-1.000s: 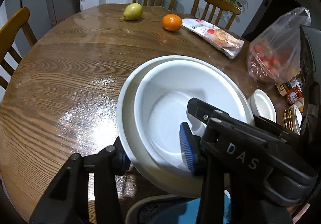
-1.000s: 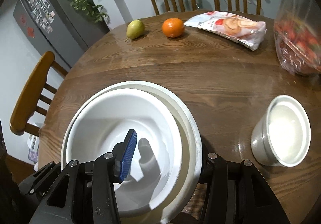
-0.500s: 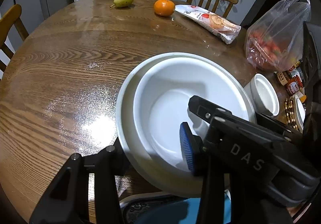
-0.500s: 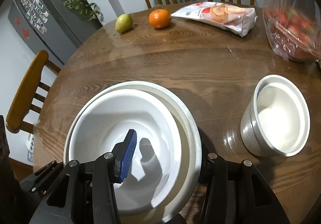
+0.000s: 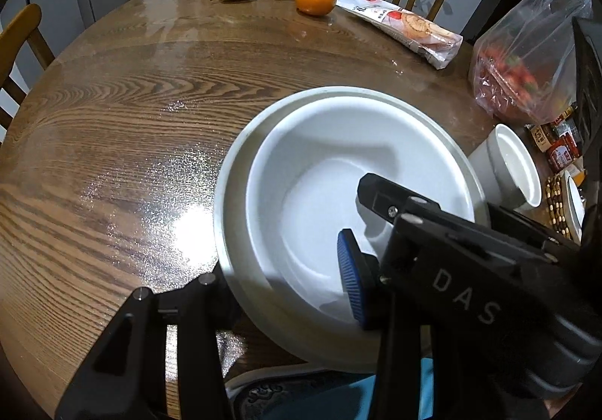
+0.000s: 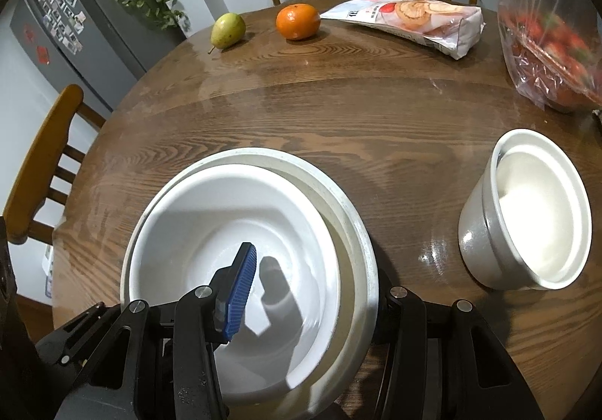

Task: Organize plates and bowls
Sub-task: 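Slide the nested white bowls across the table and open the right gripper, then move the right gripper to the small white ramekin and grasp its rim, then lift the white ramekin off the table with the right gripper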

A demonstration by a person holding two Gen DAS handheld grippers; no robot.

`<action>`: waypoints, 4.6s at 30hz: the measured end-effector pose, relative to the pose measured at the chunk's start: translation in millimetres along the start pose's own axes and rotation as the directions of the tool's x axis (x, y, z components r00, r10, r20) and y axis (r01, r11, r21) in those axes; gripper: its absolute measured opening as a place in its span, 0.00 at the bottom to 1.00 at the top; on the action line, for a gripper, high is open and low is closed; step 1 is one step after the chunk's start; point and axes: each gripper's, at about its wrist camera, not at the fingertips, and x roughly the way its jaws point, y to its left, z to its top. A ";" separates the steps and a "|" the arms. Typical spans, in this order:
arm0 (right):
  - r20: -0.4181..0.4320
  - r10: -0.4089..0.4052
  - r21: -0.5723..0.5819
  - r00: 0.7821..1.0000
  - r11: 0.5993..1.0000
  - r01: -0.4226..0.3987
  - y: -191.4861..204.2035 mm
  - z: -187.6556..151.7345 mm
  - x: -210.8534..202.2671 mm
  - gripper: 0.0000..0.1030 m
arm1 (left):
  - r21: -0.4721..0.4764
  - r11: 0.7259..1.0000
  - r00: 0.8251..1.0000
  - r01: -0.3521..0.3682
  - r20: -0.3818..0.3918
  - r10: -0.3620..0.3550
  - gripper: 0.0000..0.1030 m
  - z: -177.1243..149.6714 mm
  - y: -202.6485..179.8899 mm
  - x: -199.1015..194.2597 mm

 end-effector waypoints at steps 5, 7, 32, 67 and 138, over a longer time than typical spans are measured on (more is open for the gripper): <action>-0.001 -0.017 -0.004 1.000 1.000 0.017 0.6 -1.3 2.4 0.50 | 0.015 1.000 1.000 -0.016 0.011 0.015 0.42 -1.8 -0.8 0.9; -0.002 -0.018 -0.003 1.000 1.000 0.018 0.4 -1.2 2.6 0.50 | 0.016 1.000 1.000 -0.015 0.010 0.015 0.42 -1.6 -0.5 1.4; -0.029 -0.016 0.005 0.999 1.000 0.016 -2.0 -6.4 8.4 0.58 | 0.007 0.999 0.999 -0.045 0.013 0.045 0.68 -1.5 3.4 7.1; 0.081 0.000 -0.012 0.997 1.000 0.001 2.4 -5.8 -34.9 0.76 | -0.016 0.999 0.994 -0.043 0.095 0.044 0.76 -2.0 9.5 -21.8; 0.219 0.115 0.283 0.969 0.943 -0.176 -161.9 6.7 -71.9 0.59 | 0.017 1.000 0.996 0.021 0.082 -0.022 0.63 26.6 -148.0 -1.3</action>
